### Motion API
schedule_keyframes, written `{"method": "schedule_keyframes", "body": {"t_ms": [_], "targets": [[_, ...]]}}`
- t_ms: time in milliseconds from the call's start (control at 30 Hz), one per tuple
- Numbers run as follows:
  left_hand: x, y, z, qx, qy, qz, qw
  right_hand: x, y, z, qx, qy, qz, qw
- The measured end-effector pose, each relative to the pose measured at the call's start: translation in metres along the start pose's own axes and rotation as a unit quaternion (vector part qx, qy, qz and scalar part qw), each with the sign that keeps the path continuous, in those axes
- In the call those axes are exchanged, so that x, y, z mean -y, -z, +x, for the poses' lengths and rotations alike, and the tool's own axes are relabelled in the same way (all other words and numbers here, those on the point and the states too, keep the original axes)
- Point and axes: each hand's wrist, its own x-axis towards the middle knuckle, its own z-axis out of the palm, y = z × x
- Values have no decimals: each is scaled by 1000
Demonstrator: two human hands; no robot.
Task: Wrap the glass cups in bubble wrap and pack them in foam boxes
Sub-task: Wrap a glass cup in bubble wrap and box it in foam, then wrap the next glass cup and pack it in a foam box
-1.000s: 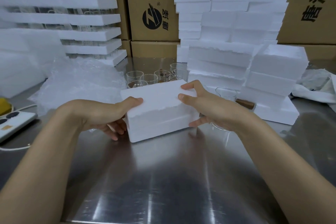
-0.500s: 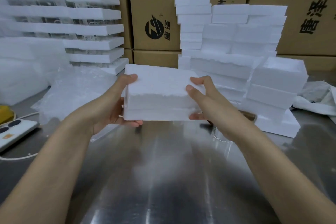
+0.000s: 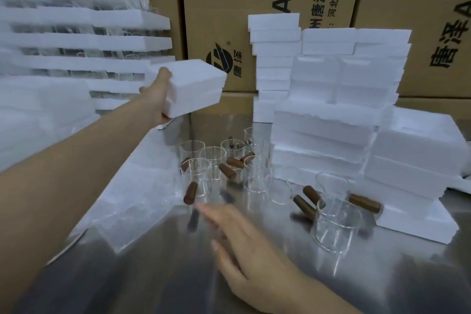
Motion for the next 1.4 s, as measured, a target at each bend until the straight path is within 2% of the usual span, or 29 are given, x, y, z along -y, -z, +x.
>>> {"method": "schedule_keyframes", "body": {"t_ms": [100, 233, 367, 533, 600, 700, 800, 900, 1067, 1400], "targets": [[15, -9, 29, 22, 63, -3, 998, -6, 0, 5, 8, -5, -16, 1000], [50, -12, 67, -11, 140, 10, 990, -9, -3, 8, 31, -4, -46, 998], [70, -13, 96, -13, 158, 32, 987, -9, -2, 12, 41, -19, -33, 998], [82, -14, 133, -21, 126, 139, 982, -9, 1, 12, 57, -31, -17, 998], [80, -17, 134, -26, 86, 205, 975, -9, 0, 13, 60, -32, -18, 998], [79, -19, 126, 3, 31, 322, 946, -11, -3, 13, 58, -32, -21, 998], [88, -18, 129, 61, -27, 379, 923, -13, -4, 13, 59, -30, -29, 997], [93, -15, 132, 63, -114, 399, 908, -13, -4, 14, 65, -30, -32, 997], [91, -13, 138, 70, -188, 496, 845, -15, -4, 13, 66, -29, -23, 997], [88, -14, 136, 68, -174, 483, 855, -16, -5, 14, 54, -16, -35, 998]]}}
